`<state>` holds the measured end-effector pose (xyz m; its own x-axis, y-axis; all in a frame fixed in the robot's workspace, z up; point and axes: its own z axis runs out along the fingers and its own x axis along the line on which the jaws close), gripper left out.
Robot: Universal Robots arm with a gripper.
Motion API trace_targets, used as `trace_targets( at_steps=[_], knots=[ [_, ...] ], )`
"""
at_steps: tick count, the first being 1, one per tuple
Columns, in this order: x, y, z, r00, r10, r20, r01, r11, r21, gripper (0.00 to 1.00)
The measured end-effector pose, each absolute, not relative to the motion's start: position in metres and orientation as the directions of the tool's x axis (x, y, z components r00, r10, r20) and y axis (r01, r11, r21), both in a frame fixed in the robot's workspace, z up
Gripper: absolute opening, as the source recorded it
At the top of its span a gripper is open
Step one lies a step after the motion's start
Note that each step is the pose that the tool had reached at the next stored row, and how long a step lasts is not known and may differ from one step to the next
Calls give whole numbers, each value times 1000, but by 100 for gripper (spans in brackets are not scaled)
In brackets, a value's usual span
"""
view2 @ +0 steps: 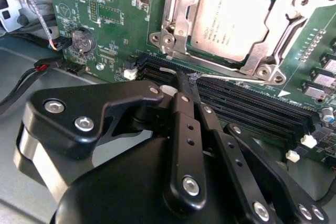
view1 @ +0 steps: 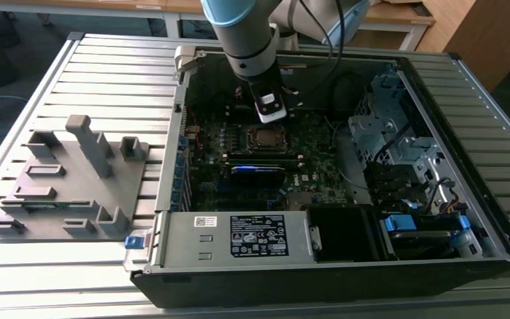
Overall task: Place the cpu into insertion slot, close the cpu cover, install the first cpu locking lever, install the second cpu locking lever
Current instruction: 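Install the first cpu locking lever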
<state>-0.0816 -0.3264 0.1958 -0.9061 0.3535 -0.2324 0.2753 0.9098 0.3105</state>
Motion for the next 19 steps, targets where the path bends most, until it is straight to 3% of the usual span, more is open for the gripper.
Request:
trace_targets(
  at_steps=[19],
  knots=[
    [-96, -326, 187, -892, 351, -285, 258, 913, 317, 10]
  ],
)
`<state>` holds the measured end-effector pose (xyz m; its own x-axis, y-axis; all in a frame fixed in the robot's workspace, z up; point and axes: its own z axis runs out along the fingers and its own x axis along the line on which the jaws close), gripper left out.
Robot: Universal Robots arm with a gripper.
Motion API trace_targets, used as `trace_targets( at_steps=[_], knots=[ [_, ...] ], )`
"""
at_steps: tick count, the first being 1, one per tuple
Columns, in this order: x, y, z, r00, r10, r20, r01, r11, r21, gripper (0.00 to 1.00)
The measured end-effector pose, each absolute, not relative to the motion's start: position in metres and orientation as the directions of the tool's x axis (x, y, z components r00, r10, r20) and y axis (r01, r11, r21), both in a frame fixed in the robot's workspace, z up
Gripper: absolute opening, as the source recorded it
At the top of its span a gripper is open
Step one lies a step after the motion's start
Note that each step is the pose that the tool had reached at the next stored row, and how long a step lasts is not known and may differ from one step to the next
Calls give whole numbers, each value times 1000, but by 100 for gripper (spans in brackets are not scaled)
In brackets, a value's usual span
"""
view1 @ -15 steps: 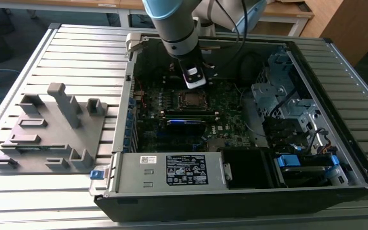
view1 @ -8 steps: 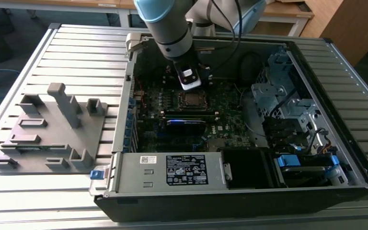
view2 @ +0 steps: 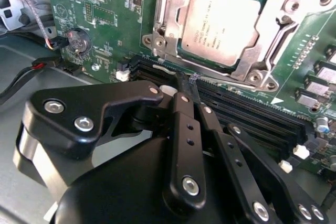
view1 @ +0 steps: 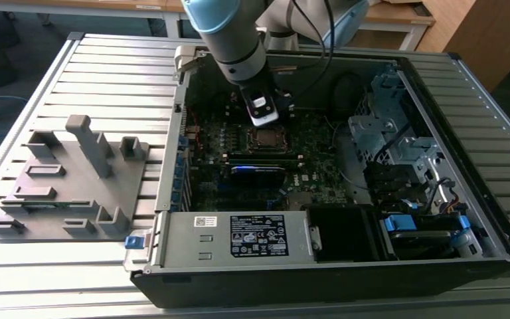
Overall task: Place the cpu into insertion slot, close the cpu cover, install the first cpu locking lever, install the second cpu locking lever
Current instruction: 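Install the first cpu locking lever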
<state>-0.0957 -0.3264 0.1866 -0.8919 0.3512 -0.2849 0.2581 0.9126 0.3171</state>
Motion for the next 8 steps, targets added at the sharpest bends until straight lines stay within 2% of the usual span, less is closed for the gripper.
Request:
trace_targets(
  at_steps=[8],
  knots=[
    [-97, -326, 182, -887, 346, -307, 252, 918, 306, 10]
  ],
)
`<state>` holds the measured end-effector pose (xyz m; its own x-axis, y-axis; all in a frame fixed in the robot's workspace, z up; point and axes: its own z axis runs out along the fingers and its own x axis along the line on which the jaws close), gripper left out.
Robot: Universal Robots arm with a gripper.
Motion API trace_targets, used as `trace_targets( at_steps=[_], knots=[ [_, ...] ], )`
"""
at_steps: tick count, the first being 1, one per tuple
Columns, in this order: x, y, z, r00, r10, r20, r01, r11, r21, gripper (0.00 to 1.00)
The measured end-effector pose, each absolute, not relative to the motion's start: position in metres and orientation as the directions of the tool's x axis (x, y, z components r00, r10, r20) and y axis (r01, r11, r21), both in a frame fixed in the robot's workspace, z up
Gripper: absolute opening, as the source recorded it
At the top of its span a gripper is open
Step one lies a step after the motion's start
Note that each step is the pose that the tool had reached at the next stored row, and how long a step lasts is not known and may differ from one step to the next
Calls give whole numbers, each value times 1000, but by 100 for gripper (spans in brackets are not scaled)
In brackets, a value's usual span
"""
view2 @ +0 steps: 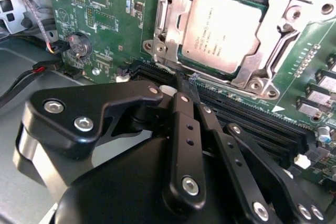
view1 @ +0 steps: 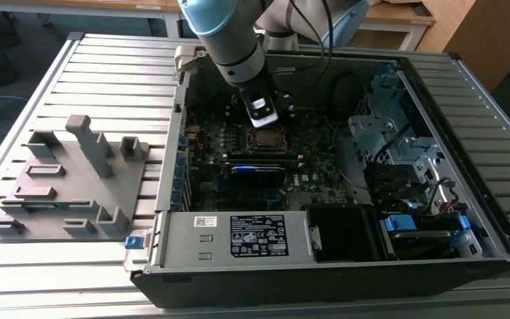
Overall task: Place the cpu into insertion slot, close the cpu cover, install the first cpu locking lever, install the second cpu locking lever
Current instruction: 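Install the first cpu locking lever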
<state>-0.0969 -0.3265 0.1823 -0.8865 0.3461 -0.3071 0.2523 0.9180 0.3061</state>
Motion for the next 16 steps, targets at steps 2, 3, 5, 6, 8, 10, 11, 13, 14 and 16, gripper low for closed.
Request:
trace_targets(
  at_steps=[2, 3, 5, 6, 8, 10, 11, 13, 14, 16],
  knots=[
    [-97, -326, 182, -886, 346, -308, 252, 918, 306, 10],
    [-97, -326, 182, -886, 346, -308, 252, 918, 306, 10],
    [-97, -326, 182, -886, 346, -309, 252, 918, 306, 10],
    [-96, -326, 181, -886, 346, -309, 252, 918, 307, 10],
    [-95, -326, 181, -886, 346, -309, 252, 918, 307, 10],
    [-94, -326, 181, -886, 346, -309, 252, 918, 307, 10],
    [-94, -326, 181, -886, 346, -309, 252, 918, 307, 10],
    [-93, -326, 181, -886, 346, -309, 252, 918, 307, 10],
    [-93, -326, 180, -886, 346, -309, 252, 918, 307, 10],
    [-93, -326, 180, -886, 346, -309, 252, 918, 306, 10]
  ],
)
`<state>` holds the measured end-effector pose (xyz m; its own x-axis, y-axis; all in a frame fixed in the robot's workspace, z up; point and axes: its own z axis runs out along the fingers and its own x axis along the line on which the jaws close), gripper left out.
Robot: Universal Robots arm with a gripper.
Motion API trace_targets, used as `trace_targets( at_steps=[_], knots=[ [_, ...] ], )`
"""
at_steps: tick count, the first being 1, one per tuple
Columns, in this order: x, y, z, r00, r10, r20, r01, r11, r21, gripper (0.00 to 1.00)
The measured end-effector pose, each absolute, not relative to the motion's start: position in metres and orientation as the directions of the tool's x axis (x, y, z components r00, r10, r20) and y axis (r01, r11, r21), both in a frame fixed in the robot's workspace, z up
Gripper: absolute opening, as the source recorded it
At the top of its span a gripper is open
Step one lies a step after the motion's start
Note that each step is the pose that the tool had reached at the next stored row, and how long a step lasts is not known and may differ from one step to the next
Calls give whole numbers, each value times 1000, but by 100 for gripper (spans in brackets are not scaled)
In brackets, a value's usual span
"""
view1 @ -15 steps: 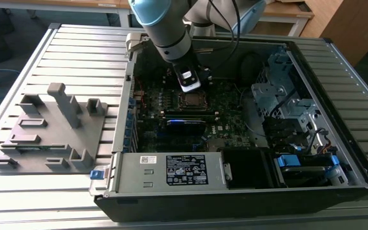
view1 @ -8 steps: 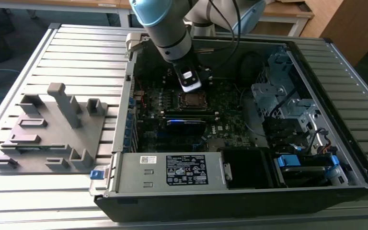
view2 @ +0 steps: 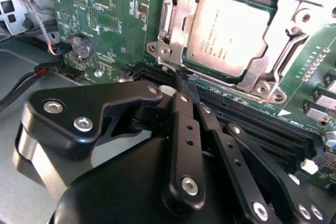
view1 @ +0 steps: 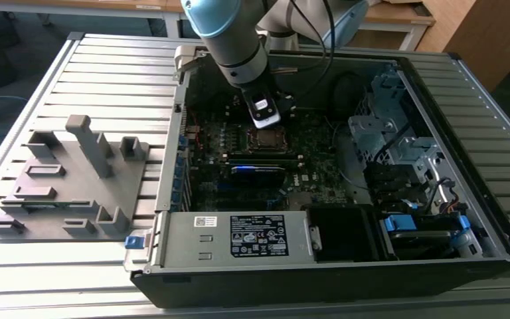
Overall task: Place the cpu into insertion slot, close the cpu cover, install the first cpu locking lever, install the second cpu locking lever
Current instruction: 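Install the first cpu locking lever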
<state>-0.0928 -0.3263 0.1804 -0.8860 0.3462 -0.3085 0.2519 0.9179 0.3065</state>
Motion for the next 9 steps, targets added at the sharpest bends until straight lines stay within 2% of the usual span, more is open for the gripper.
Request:
trace_targets(
  at_steps=[9],
  knots=[
    [-93, -326, 180, -886, 355, -299, 252, 909, 332, 10]
  ],
)
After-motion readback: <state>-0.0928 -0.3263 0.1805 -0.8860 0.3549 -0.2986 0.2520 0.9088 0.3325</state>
